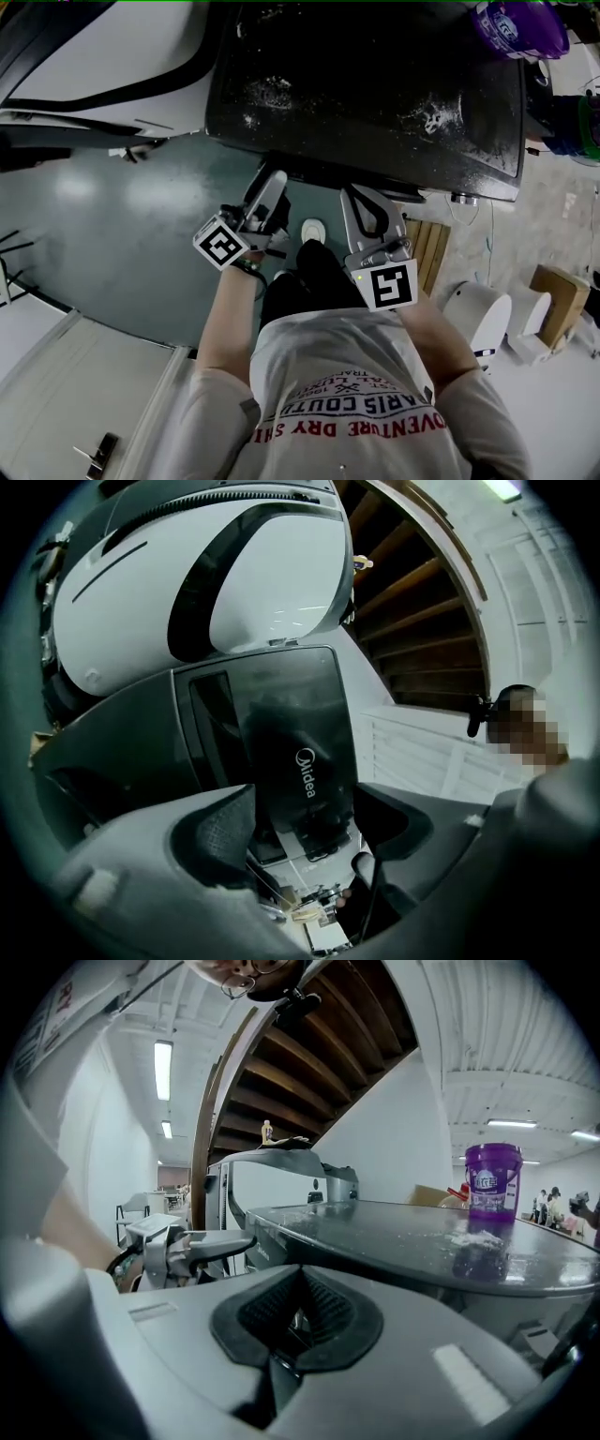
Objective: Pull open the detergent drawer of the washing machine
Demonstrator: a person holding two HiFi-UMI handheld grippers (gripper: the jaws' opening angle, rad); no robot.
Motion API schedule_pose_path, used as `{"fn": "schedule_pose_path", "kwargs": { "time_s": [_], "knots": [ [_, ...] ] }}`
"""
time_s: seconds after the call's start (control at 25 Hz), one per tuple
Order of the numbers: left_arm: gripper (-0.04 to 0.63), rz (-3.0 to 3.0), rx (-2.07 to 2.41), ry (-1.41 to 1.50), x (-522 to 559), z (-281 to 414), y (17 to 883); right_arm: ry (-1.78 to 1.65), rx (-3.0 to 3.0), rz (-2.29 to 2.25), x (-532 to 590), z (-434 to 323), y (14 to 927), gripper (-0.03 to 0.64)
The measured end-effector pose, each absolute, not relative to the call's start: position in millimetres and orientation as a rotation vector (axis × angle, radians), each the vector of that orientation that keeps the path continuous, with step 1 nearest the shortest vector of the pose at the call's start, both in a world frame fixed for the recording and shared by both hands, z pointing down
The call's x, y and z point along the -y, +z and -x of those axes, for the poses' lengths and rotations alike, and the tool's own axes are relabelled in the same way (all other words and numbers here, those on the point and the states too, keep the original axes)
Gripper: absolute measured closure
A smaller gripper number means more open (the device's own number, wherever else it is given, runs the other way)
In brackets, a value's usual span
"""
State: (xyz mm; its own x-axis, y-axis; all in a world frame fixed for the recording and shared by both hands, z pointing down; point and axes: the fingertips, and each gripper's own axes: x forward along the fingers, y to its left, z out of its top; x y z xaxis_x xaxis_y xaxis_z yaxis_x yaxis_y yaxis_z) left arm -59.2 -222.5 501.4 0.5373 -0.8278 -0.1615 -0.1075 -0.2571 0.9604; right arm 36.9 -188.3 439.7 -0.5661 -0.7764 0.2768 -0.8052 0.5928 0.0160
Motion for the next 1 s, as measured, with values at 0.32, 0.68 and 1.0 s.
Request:
{"fn": "schedule_pose_path", "kwargs": {
  "time_s": [0.32,0.68,1.0],
  "knots": [
    [0.230,-1.752,0.709,-0.917,239.6,56.9,500.8,0.147,2.566,-1.343,188.4,-31.7,453.2,0.615],
    [0.267,-1.716,0.620,-1.093,249.1,64.2,495.1,0.147,2.519,-1.349,176.9,-31.4,472.2,0.615],
    [0.285,-1.705,0.618,-1.114,249.6,63.7,496.0,0.145,2.478,-1.424,179.1,-37.2,477.7,0.615]
  ]
}}
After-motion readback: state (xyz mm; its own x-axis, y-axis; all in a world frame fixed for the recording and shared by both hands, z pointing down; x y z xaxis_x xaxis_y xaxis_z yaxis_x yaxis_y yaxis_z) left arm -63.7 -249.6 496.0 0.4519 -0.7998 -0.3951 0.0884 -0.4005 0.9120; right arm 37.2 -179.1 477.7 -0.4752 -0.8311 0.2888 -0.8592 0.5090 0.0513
